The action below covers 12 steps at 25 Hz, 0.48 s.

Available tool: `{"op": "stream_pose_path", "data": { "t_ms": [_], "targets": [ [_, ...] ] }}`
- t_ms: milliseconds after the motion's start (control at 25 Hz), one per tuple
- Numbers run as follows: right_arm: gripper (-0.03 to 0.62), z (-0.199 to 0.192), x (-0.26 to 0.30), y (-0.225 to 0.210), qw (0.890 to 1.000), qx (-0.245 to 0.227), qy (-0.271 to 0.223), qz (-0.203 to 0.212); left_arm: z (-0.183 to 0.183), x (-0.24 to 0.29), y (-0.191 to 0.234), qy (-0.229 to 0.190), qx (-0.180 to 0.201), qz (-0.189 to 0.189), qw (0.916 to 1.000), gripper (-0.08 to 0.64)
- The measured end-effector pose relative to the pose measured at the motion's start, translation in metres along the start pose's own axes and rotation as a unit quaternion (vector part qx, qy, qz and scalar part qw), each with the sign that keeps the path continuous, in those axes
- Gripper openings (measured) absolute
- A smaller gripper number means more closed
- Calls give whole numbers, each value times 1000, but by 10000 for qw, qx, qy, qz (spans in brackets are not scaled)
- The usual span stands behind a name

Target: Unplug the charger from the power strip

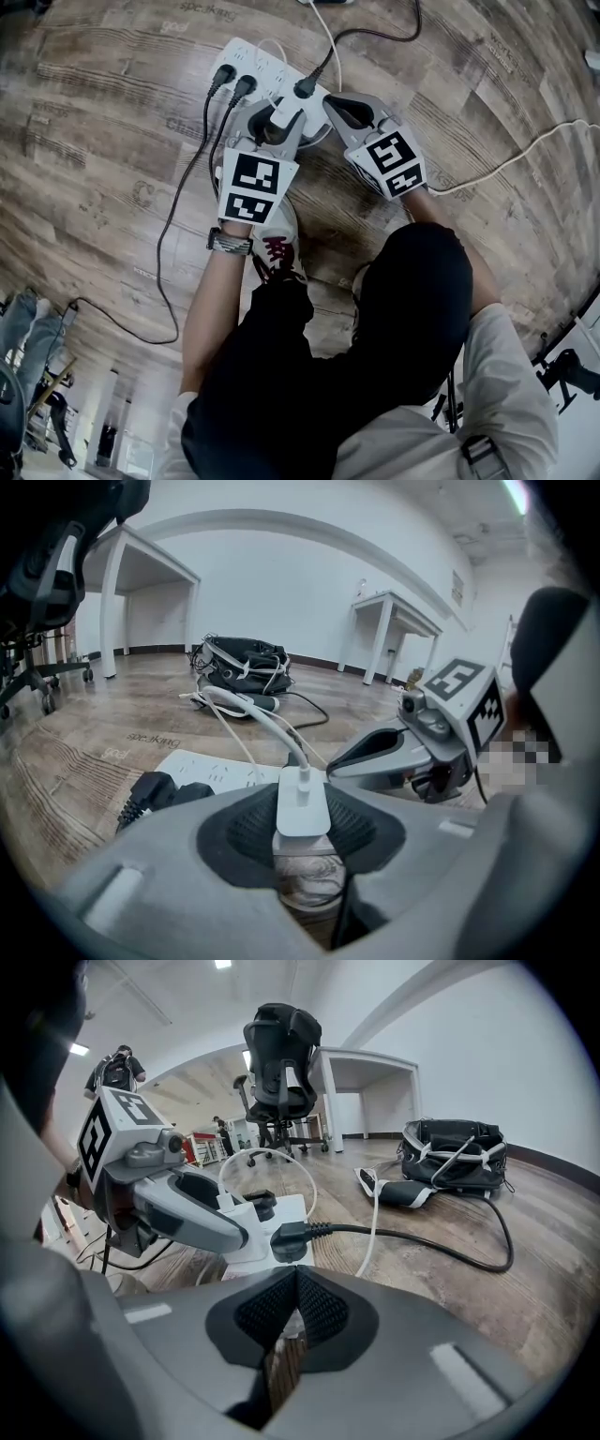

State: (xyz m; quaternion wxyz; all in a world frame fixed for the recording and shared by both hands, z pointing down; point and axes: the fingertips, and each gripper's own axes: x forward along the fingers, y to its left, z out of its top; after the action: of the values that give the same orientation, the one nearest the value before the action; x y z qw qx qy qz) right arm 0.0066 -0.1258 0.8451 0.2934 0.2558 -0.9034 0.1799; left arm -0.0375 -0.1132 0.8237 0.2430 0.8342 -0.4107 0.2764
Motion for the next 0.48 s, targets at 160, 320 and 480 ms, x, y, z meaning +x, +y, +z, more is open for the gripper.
{"op": "stream_pose_path", "data": {
  "t_ms": [160, 320, 480],
  "targets": [
    [3, 0, 0, -1, 10000, 12, -25, 6, 1, 0, 1, -32, -149, -77, 9999, 144],
    [3, 0, -1, -1, 10000, 20, -16, -8, 2, 1, -4, 94, 309, 108, 9994, 141],
    [3, 1, 0, -1, 10000, 14, -11, -6, 2, 1, -7, 200, 746, 348, 9964, 140]
  ]
}}
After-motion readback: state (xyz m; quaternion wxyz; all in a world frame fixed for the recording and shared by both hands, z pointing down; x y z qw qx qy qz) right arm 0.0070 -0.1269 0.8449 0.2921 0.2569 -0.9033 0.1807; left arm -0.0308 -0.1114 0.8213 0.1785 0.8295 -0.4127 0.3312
